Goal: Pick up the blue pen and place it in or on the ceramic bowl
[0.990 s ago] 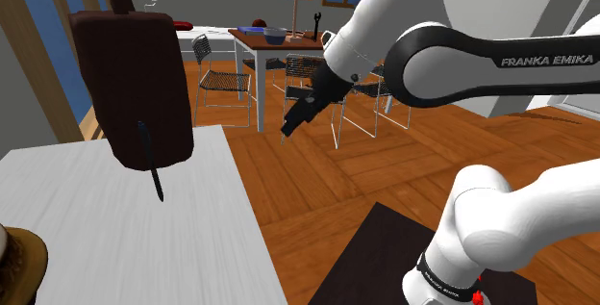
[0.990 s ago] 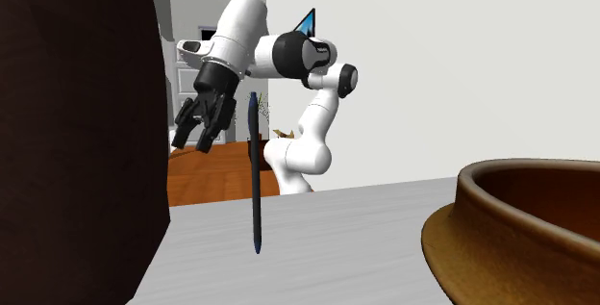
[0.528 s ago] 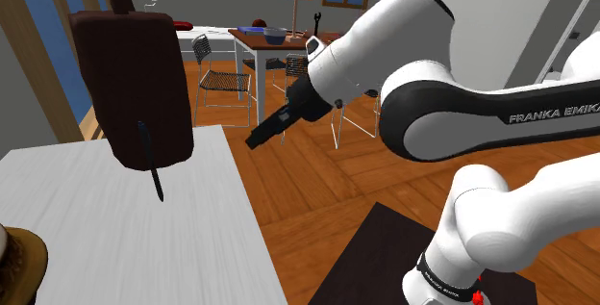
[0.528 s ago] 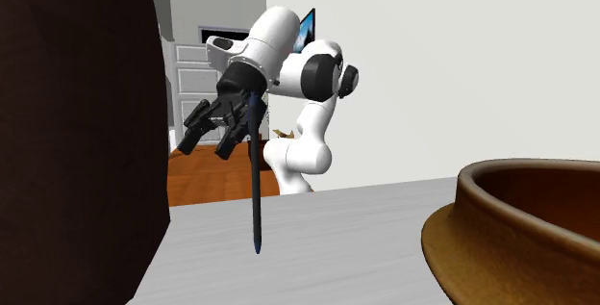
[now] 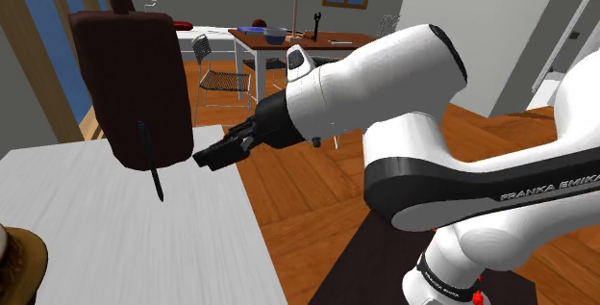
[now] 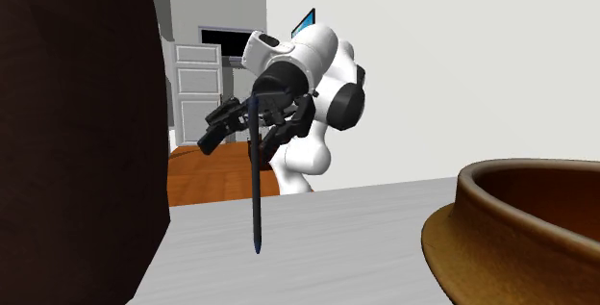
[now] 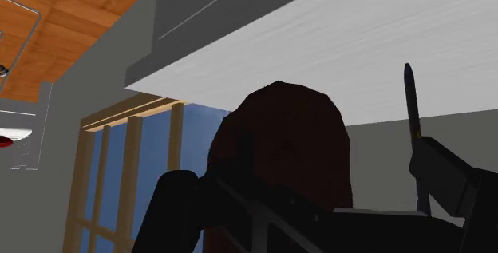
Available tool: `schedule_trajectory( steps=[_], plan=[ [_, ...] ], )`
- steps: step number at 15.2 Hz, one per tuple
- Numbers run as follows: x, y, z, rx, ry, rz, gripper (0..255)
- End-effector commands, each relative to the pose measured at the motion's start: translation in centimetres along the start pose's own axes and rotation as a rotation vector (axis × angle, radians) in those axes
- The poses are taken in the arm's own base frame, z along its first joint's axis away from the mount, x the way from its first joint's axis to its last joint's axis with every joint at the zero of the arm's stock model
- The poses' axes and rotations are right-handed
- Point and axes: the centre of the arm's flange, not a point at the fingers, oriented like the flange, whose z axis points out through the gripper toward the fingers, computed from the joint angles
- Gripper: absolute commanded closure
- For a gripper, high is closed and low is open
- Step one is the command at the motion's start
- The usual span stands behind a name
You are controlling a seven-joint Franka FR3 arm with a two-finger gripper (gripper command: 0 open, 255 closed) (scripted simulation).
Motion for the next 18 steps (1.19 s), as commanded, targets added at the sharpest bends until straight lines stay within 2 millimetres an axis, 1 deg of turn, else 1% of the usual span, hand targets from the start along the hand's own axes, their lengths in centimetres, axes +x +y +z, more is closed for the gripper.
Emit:
schedule_trajectory(
  steps=[1, 5, 12, 13, 18],
  plan=[
    [0.0, -2.3, 0.5, 0.022, 0.066, -0.022, 0],
    [-0.5, -6.5, 1.1, 0.056, 0.185, -0.065, 0],
    [0.2, -6.7, 4.8, 0.056, 0.185, -0.065, 0],
    [0.3, -6.8, 5.1, 0.056, 0.185, -0.065, 0],
    [0.3, -6.8, 5.1, 0.056, 0.185, -0.065, 0]
  ],
)
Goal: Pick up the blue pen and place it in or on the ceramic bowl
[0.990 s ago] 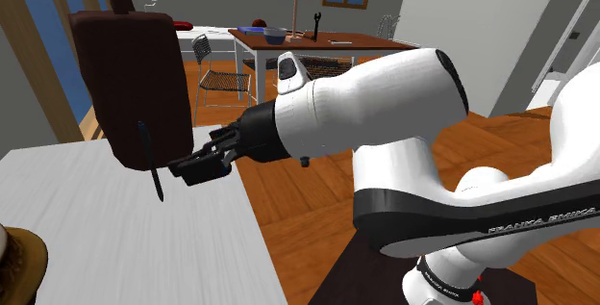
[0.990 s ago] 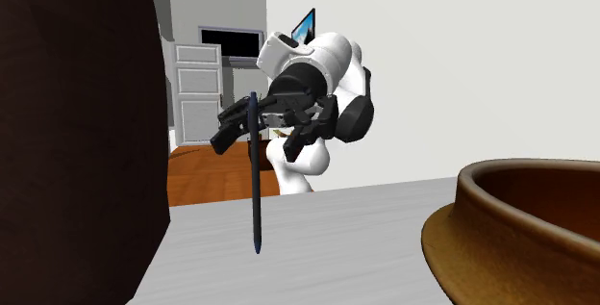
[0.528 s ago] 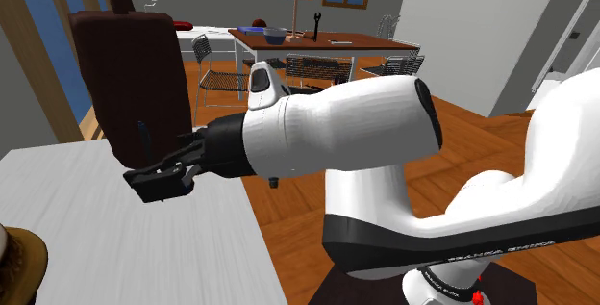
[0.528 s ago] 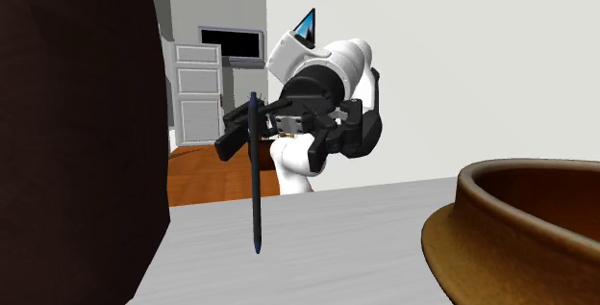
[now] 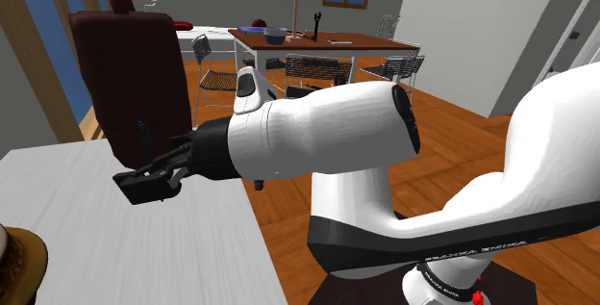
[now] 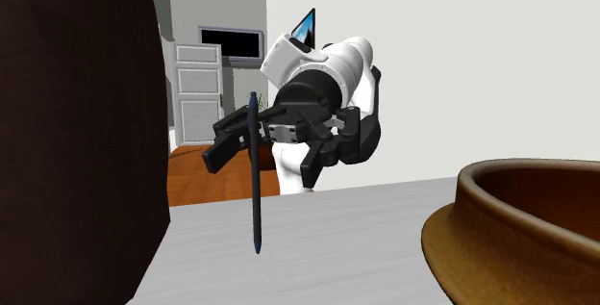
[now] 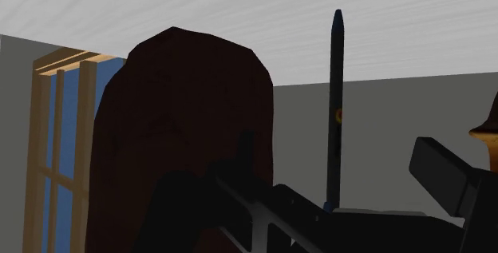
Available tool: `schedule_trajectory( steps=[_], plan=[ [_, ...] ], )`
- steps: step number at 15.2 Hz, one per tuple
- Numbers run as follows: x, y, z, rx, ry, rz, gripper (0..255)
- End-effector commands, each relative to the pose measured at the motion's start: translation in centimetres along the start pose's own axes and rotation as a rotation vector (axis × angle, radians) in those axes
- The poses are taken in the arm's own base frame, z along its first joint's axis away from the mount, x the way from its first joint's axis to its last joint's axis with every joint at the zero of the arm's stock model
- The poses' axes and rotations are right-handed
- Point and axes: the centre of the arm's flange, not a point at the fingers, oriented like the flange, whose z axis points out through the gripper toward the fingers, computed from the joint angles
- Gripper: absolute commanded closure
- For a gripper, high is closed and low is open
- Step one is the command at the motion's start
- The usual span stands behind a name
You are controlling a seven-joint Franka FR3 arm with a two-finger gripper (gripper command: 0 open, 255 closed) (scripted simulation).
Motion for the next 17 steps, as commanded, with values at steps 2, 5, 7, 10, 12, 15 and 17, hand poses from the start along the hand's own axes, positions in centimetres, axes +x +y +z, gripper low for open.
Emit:
schedule_trajectory(
  steps=[2, 5, 7, 10, 12, 15, 17],
  plan=[
    [0.0, 0.0, 0.0, 0.0, 0.0, 0.0, 0],
    [0.0, 0.0, 0.0, 0.0, 0.0, 0.0, 255],
    [0.0, 0.0, 0.0, 0.0, 0.0, 0.0, 255],
    [0.0, 0.0, 0.0, 0.0, 0.0, 0.0, 255],
    [0.0, 0.0, 0.0, 0.0, 0.0, 0.0, 255],
    [1.5, 0.0, -0.6, 0.0, 0.0, 0.0, 255],
    [2.4, 0.0, -1.0, 0.0, 0.0, 0.0, 255]
  ],
)
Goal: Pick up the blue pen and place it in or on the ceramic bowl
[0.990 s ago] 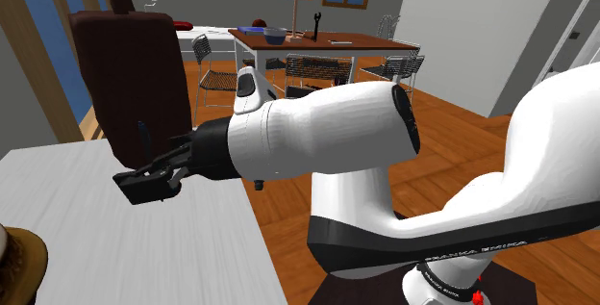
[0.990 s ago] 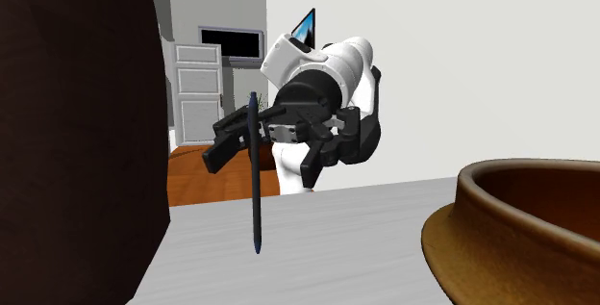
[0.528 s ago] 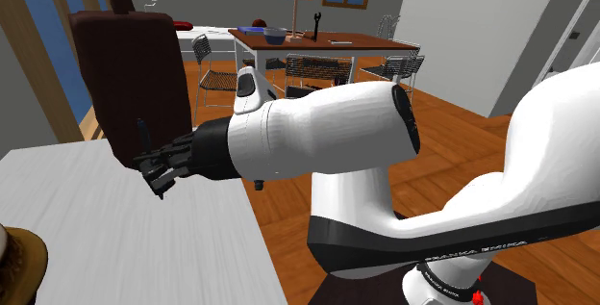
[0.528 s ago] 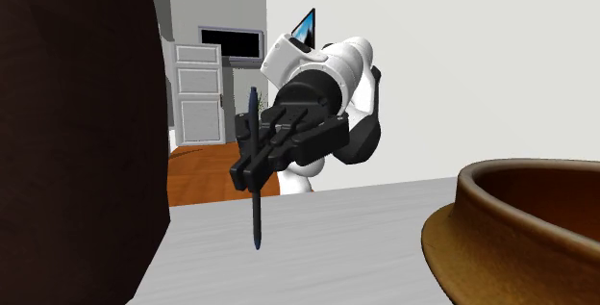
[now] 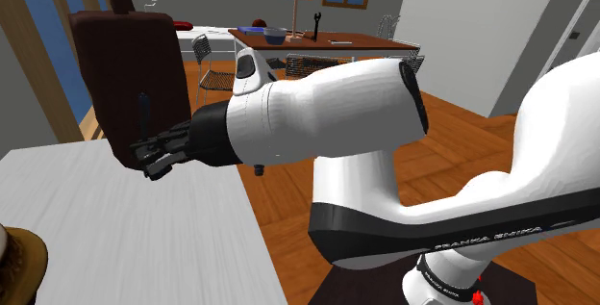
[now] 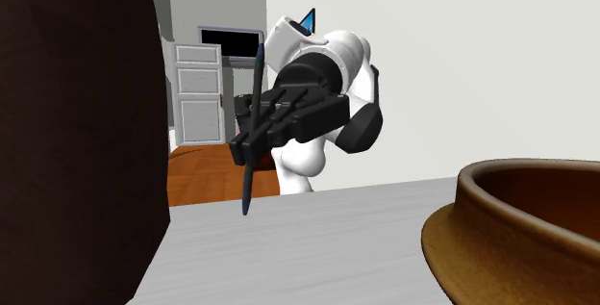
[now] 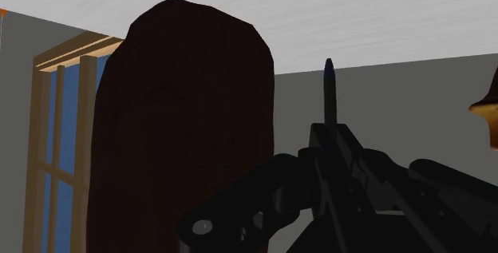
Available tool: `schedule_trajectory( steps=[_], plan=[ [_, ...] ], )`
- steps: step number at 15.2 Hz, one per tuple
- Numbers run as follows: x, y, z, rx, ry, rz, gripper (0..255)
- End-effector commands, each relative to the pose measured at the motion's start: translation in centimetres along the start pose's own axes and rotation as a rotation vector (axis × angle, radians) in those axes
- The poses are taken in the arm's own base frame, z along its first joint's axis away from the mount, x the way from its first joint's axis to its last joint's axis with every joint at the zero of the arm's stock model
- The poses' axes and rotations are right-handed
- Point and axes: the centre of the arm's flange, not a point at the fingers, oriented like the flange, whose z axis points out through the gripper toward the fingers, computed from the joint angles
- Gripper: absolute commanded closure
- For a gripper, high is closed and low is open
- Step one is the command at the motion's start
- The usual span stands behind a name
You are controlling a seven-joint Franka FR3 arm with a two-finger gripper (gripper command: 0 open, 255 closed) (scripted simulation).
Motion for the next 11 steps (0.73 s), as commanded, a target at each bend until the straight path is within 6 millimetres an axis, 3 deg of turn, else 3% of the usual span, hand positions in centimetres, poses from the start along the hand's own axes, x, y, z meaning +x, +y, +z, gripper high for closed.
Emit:
schedule_trajectory(
  steps=[1, 11],
  plan=[
    [1.0, 0.0, -0.4, 0.0, 0.0, 0.0, 255],
    [5.9, 0.0, -2.3, 0.0, 0.0, 0.0, 255]
  ],
)
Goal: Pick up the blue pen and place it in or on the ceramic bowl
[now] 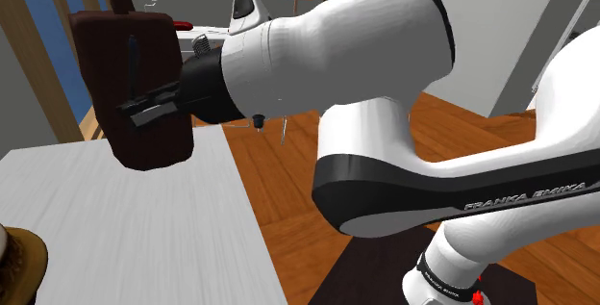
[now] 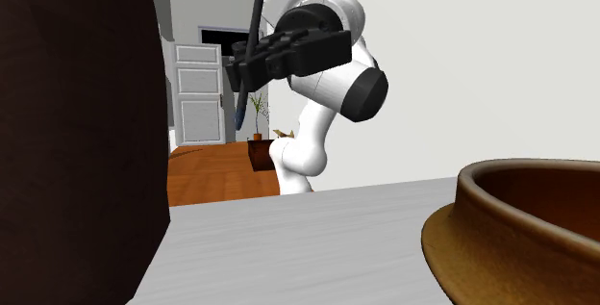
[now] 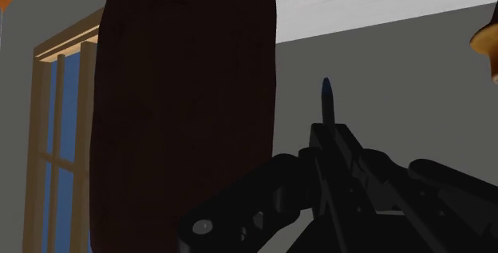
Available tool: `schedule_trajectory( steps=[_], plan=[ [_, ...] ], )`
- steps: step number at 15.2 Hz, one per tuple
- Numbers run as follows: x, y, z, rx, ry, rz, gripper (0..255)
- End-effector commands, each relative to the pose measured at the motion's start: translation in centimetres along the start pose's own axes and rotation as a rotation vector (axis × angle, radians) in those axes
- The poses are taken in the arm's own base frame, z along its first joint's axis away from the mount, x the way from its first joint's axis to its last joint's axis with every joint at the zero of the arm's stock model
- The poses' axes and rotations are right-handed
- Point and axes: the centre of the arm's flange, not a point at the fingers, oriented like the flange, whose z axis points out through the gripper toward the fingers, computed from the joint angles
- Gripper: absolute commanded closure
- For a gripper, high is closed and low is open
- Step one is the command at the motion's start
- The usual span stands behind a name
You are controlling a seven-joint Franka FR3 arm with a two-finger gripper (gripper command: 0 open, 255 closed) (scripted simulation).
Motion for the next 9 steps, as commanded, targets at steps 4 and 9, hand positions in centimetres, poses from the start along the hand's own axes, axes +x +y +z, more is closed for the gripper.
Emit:
schedule_trajectory(
  steps=[4, 9],
  plan=[
    [2.6, 0.0, -1.0, 0.0, 0.0, 0.0, 255],
    [5.0, 0.0, -2.0, 0.0, 0.0, 0.0, 255]
  ],
)
